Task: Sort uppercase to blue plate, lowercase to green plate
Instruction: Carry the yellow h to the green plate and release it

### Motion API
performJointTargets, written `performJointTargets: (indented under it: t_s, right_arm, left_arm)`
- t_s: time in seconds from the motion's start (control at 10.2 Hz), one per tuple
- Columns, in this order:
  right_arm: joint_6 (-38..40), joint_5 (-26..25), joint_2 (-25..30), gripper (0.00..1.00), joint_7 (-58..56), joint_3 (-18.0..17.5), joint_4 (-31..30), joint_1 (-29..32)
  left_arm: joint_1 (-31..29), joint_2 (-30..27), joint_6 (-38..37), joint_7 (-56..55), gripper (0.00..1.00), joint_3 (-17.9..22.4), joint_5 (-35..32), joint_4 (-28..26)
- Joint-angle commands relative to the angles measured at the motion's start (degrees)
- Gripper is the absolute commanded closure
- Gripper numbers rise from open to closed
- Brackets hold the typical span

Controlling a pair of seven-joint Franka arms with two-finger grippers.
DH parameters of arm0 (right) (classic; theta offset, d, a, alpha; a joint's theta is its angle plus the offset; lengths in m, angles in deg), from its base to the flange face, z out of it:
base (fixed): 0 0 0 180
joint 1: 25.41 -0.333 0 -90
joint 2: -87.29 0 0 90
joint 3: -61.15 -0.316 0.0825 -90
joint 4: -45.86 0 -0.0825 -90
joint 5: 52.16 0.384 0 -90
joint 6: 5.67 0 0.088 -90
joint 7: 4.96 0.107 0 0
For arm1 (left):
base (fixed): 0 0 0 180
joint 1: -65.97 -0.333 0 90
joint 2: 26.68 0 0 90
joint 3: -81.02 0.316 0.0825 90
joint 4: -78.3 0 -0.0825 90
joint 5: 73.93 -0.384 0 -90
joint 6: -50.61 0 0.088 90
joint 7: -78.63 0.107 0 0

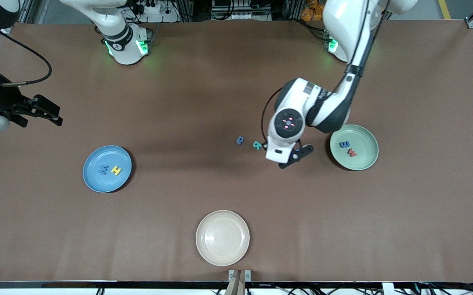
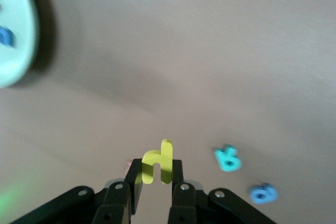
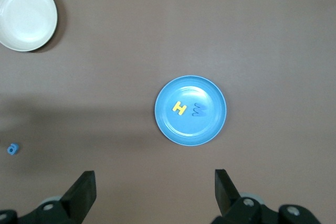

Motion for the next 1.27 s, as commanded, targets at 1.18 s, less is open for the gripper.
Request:
performJointTargets:
  t_s: [1.18]
  right_arm:
    - [-1.19, 0.85, -2.23, 0.00, 0.73, -0.17, 1.03, -2.27]
  left_arm:
    - [-18.68, -13.57, 16.04, 30.87, 0.82, -1.19, -15.43, -32.97]
